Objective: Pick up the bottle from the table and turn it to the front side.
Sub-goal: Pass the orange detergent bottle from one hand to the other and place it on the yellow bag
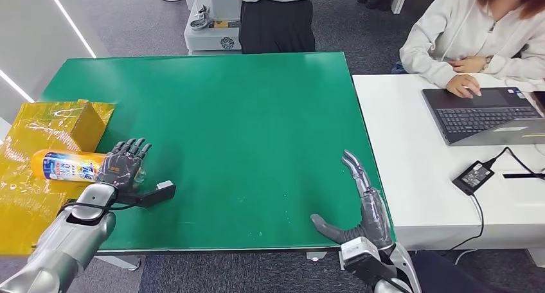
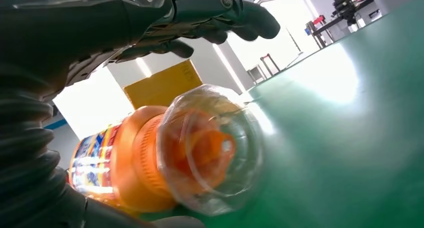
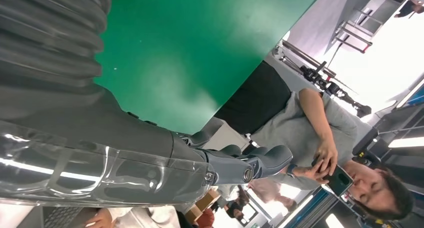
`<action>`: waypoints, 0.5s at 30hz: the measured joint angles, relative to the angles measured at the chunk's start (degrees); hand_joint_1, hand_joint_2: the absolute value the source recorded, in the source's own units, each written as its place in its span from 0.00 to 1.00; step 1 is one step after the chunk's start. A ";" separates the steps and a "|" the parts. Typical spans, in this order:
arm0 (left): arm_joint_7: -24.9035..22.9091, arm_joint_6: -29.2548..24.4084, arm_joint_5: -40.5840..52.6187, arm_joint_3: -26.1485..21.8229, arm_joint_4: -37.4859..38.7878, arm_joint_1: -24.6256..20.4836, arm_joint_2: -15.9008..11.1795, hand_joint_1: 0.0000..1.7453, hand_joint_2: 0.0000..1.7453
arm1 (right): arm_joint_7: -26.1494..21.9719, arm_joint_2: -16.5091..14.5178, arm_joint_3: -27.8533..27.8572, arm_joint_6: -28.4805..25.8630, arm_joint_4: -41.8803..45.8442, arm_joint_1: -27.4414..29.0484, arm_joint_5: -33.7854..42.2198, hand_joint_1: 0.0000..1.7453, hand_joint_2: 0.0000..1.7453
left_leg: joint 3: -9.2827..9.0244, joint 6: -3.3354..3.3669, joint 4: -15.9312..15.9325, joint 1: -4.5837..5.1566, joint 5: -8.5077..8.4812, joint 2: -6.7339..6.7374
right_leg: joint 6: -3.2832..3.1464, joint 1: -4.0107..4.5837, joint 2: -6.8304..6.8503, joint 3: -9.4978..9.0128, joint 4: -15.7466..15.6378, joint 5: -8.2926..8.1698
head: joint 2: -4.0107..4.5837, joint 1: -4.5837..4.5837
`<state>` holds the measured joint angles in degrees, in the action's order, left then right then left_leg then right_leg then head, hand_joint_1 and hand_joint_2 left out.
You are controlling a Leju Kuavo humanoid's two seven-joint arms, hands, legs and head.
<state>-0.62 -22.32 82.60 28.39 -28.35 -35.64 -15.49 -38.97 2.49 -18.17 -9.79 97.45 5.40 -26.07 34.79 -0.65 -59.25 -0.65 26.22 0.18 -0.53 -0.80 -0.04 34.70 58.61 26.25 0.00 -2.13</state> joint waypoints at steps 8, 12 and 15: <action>1.39 -2.63 -2.11 -1.94 3.04 -0.46 1.95 0.00 1.00 | -0.08 1.00 -0.99 -2.32 -1.25 0.44 2.50 0.00 1.00 | -0.05 -0.01 0.02 0.00 -0.01 -0.02 | -0.01 0.00 0.07 -0.06 0.01 0.01 | 0.00 0.00; 2.70 -3.79 -3.40 -3.16 3.38 -0.16 2.57 0.00 1.00 | -0.13 1.63 -1.50 -2.73 -1.74 0.73 3.17 0.00 1.00 | -0.06 -0.02 0.02 0.00 -0.02 -0.04 | -0.01 0.00 0.08 -0.09 0.02 0.01 | -0.01 0.01; 9.40 -7.59 -9.36 -5.03 3.36 0.87 3.81 0.00 1.00 | -0.14 1.92 -1.89 -3.22 -2.15 0.81 3.77 0.00 1.00 | -0.07 -0.02 0.01 0.00 -0.02 -0.04 | -0.01 0.00 0.07 -0.08 0.01 0.01 | 0.00 0.00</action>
<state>8.79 -29.91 73.24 23.36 -24.98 -34.77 -11.68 -39.11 4.40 -20.07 -13.01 95.30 6.20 -22.29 34.73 -0.67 -59.25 -0.65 26.20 0.14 -0.55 -0.80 0.03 34.62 58.62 26.26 0.00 -2.13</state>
